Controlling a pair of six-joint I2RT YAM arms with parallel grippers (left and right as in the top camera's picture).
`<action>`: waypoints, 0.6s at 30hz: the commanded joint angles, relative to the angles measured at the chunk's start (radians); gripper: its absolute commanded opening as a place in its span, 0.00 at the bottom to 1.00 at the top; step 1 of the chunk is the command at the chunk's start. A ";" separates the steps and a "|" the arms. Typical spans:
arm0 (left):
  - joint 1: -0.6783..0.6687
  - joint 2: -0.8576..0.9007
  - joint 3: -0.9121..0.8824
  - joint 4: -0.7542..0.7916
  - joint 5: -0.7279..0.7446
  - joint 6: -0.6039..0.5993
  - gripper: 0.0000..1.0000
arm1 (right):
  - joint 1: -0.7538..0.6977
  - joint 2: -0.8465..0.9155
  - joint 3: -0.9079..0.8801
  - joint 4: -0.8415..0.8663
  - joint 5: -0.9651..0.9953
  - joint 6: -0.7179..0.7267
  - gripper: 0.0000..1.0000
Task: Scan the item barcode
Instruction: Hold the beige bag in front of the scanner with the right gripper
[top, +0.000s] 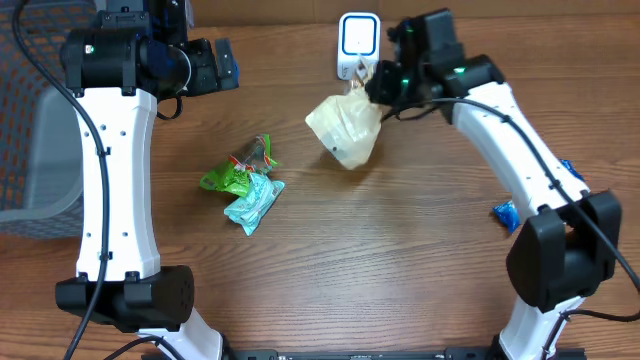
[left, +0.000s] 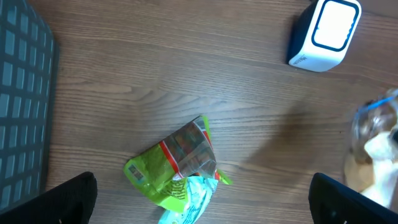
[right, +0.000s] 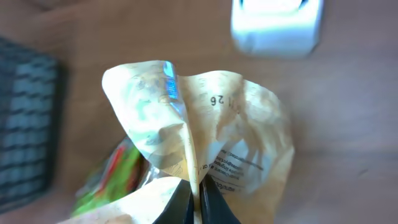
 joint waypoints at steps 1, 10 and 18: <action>0.000 -0.017 0.003 0.003 0.006 -0.014 1.00 | 0.059 -0.013 0.071 0.039 0.372 -0.100 0.04; 0.000 -0.017 0.003 0.003 0.006 -0.014 1.00 | 0.087 0.089 0.071 0.309 0.437 -0.182 0.04; 0.000 -0.017 0.003 0.003 0.006 -0.014 1.00 | 0.087 0.229 0.071 0.548 0.396 -0.038 0.04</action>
